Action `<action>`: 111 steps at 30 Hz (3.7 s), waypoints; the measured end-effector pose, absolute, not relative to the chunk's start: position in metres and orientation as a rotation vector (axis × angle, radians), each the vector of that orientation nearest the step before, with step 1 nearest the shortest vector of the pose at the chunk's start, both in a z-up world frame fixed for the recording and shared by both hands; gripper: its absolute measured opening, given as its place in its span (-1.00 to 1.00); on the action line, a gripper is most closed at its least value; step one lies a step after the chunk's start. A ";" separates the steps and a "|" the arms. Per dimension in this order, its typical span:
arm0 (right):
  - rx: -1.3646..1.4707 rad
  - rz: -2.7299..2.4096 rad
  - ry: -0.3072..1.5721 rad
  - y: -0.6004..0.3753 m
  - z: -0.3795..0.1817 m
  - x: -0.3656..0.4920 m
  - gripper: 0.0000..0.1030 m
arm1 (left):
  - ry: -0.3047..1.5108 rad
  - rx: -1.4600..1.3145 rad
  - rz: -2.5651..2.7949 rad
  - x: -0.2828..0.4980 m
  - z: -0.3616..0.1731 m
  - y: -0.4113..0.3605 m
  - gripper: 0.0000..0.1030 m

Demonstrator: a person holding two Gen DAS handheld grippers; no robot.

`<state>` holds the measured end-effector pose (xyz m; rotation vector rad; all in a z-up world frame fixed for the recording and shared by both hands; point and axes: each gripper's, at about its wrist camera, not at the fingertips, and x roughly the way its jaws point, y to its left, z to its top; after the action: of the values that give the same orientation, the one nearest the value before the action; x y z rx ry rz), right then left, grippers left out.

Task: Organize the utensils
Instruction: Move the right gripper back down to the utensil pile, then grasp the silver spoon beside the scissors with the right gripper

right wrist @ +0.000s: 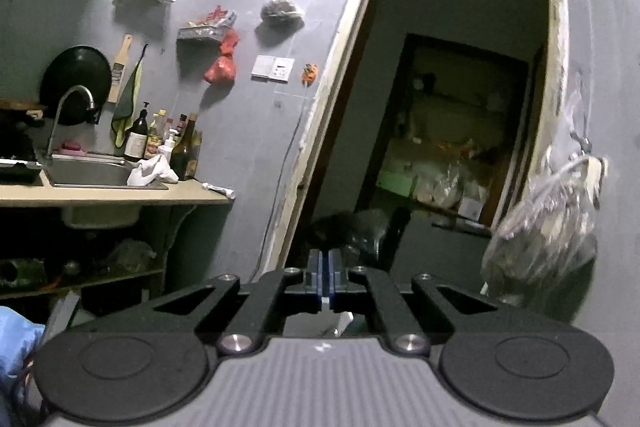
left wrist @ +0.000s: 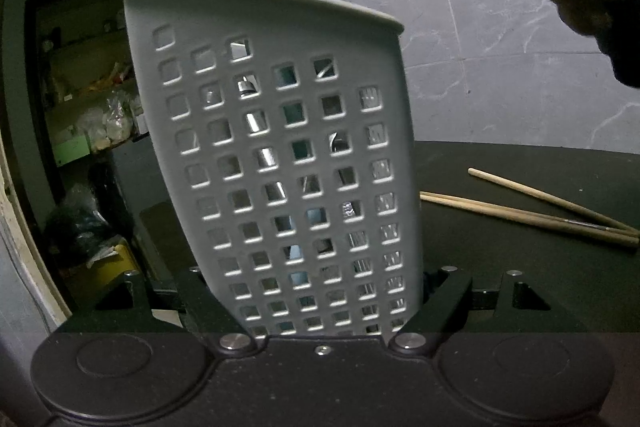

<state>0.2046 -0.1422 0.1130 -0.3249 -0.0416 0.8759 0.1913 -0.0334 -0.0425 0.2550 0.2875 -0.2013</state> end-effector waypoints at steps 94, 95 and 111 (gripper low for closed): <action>0.322 0.399 0.623 -0.259 -0.036 0.468 0.79 | 0.325 0.309 -0.267 0.210 -0.060 -0.031 0.61; 0.314 0.400 0.619 -0.258 -0.038 0.471 0.71 | 0.325 0.309 -0.266 0.210 -0.060 -0.031 0.62; 0.174 0.421 0.645 -0.241 -0.033 0.470 -0.68 | 0.327 0.310 -0.266 0.218 -0.060 -0.030 0.63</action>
<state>0.4699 -0.2408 -0.0328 0.1737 0.6451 0.4213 0.2176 -0.0302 -0.0604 0.3103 0.3273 -0.2657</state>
